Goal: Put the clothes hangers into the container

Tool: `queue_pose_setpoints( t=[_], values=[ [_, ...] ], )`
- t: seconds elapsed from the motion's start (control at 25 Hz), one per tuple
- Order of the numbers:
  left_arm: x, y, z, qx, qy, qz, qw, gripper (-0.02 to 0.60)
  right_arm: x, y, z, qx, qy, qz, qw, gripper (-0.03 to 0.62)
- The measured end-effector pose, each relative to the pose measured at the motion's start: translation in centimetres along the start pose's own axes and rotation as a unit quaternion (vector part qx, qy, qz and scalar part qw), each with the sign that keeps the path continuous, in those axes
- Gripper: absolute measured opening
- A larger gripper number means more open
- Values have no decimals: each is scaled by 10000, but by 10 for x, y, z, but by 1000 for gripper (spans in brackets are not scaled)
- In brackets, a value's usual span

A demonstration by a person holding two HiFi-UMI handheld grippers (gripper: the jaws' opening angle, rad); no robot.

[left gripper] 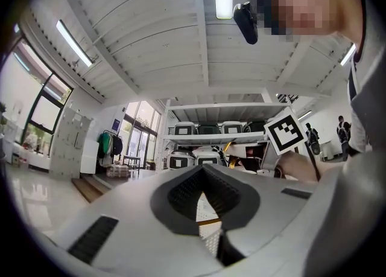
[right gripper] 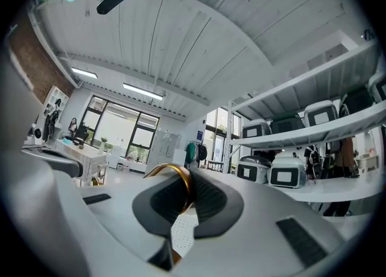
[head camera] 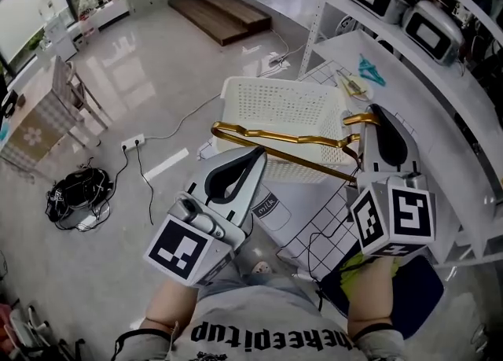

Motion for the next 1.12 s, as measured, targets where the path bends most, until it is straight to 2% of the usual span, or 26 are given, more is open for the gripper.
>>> queue_pose_setpoints(
  t=[0.52,1.12],
  values=[
    [84,2,42,-7,-695,-77,9976,20,15,25,69,41,-687,-70,9976,21],
    [162,2,73,89,-1321,-142,9911,20,38,26,138,306,-1248,80,9917,21]
  ],
)
Point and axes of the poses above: the fingertips, and each gripper's own axes: z forward along the fingers, x to its left, y out of its top, the point moved 1 cm from there along -z, backward along the fingers, and after that the axes turned 10 degrees about x, right-handed, at the moved point
